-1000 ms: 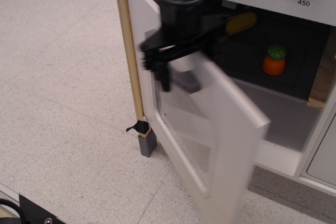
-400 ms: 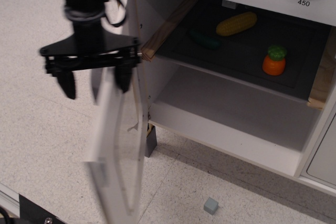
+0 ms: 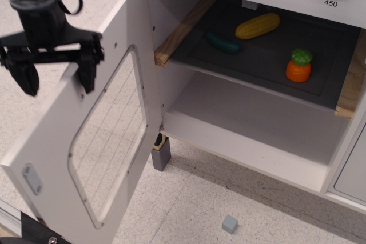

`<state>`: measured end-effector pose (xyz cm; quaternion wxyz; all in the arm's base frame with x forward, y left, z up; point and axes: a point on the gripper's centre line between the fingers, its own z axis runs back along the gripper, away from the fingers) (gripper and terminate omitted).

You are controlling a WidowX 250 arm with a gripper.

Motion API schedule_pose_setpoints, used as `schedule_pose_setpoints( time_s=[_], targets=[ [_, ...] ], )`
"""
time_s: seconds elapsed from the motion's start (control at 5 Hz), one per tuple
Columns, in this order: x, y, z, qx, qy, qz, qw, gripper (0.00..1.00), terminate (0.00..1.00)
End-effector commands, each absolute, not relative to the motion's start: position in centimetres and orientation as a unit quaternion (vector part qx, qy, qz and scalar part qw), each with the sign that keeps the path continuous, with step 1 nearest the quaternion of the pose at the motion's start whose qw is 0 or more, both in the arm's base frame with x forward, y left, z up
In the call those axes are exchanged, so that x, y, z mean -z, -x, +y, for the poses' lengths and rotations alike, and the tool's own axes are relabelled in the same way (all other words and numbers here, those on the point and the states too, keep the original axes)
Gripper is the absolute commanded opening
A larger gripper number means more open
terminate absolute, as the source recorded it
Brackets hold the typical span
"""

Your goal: Open oven

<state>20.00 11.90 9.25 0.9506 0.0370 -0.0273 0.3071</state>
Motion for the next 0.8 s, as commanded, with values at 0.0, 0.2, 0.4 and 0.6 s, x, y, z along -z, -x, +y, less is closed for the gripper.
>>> schedule_pose_setpoints(
  time_s=[0.0, 0.2, 0.4, 0.6],
  targets=[
    [-14.2, -24.1, 11.9, -0.321, -0.045, -0.088, 0.942, 1.0, 0.0],
    [-14.8, -25.2, 9.3, -0.341, -0.044, -0.088, 0.935, 1.0, 0.0],
    [-14.2, -26.0, 6.7, -0.339, -0.053, -0.085, 0.935, 1.0, 0.0],
    [-13.4, -26.4, 4.7, -0.34, -0.044, -0.079, 0.936, 1.0, 1.0]
  ],
)
